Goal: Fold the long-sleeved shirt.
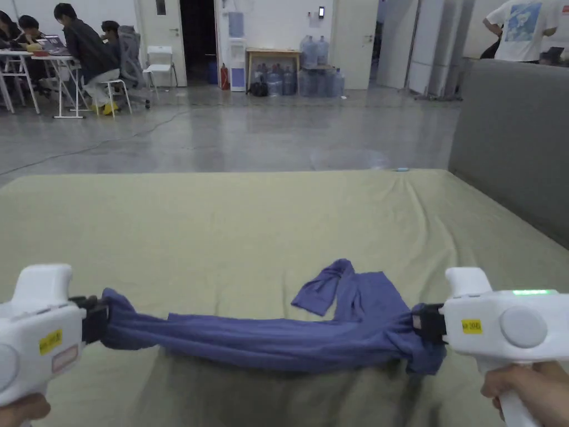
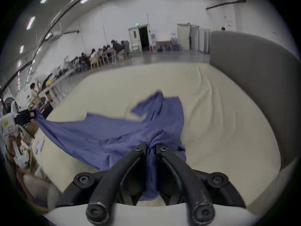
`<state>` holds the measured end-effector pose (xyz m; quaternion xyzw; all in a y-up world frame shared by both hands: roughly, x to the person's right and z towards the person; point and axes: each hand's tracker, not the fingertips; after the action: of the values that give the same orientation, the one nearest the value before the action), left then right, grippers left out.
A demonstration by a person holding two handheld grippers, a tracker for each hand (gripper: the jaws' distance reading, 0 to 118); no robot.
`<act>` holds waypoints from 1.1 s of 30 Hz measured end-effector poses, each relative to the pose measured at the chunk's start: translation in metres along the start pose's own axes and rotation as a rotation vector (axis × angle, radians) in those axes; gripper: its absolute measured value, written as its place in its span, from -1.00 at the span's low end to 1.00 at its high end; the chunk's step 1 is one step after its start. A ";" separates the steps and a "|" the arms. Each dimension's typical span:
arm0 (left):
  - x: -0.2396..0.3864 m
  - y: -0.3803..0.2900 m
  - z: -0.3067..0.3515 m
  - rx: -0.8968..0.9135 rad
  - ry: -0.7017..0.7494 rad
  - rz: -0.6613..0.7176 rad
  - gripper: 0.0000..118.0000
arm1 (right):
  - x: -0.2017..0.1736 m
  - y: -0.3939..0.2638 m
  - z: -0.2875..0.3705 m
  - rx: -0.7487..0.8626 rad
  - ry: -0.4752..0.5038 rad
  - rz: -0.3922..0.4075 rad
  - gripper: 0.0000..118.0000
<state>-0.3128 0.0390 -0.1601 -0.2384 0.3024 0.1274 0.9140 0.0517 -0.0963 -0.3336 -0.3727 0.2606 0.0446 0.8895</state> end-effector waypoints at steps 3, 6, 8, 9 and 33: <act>-0.010 -0.061 0.004 -0.162 0.011 -0.008 -1.00 | -0.009 -0.066 -0.002 -0.130 -0.017 0.035 -0.88; -0.026 -0.101 -0.009 -0.247 -0.014 -0.002 -1.00 | -0.016 -0.105 -0.012 -0.234 -0.003 0.045 -0.88; -0.023 -0.117 -0.012 -0.264 0.004 -0.012 -1.00 | -0.020 -0.114 -0.024 -0.240 -0.021 0.052 -0.88; -0.025 -0.120 -0.014 -0.260 0.005 -0.006 -1.00 | -0.021 -0.116 -0.026 -0.237 -0.036 0.060 -0.88; 0.071 -0.023 -0.102 -0.163 0.005 -0.060 -1.00 | 0.019 0.033 -0.106 -0.020 -0.100 -0.064 0.37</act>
<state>-0.2991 -0.0266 -0.2671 -0.3215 0.2859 0.1236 0.8942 0.0135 -0.1474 -0.4261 -0.3868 0.2034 0.0372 0.8987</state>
